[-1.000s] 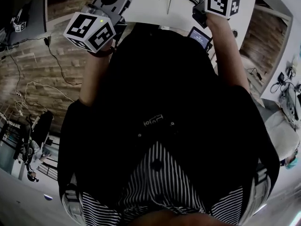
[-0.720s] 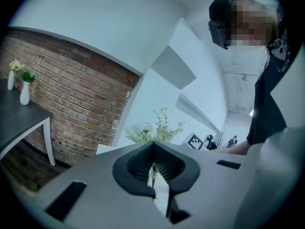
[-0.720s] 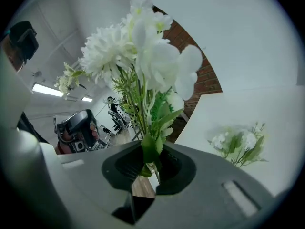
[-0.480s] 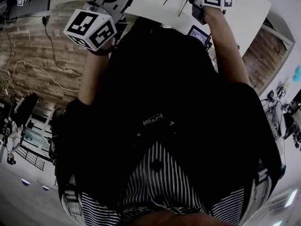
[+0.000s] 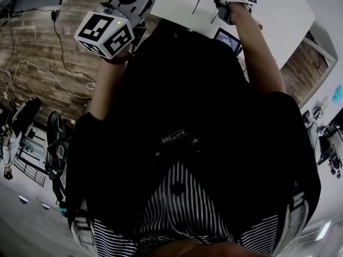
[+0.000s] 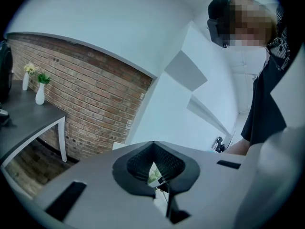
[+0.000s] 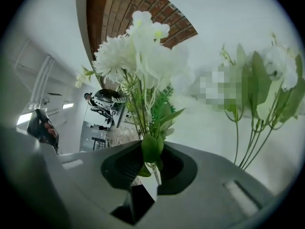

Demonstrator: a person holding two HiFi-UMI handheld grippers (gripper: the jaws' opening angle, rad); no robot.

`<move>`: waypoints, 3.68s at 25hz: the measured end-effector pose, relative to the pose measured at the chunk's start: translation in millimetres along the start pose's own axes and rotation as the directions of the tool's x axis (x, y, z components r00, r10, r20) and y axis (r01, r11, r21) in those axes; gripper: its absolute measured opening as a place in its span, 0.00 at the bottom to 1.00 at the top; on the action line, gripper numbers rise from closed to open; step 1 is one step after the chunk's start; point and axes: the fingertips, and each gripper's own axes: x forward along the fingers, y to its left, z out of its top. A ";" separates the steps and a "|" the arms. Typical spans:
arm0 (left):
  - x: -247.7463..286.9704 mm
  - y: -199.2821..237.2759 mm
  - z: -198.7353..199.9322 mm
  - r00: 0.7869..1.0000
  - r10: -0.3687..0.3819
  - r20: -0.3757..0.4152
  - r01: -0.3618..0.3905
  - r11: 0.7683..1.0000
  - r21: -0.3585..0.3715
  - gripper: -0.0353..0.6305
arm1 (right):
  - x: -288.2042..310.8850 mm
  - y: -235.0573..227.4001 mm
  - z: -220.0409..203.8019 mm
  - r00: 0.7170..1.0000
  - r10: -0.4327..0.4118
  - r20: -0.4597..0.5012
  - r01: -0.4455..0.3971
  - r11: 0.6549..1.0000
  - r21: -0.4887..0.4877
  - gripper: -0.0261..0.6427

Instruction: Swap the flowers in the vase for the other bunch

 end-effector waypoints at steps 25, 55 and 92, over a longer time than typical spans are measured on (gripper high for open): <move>13.1 -19.8 1.4 0.997 -0.077 -0.004 0.077 0.997 0.001 0.06 | -32.4 -20.3 -0.8 0.967 -0.231 0.106 0.237 0.971 -0.043 0.39; 17.2 -5.0 -1.3 0.990 -0.140 -0.034 0.140 0.990 -0.002 0.06 | -56.0 -134.1 -25.4 0.856 -0.515 0.040 0.499 0.845 0.195 0.10; 133.0 -156.2 -26.9 0.874 -0.435 -0.216 0.463 0.881 0.099 0.06 | -294.7 -75.3 -42.3 0.466 -0.305 0.831 0.528 0.849 0.015 0.09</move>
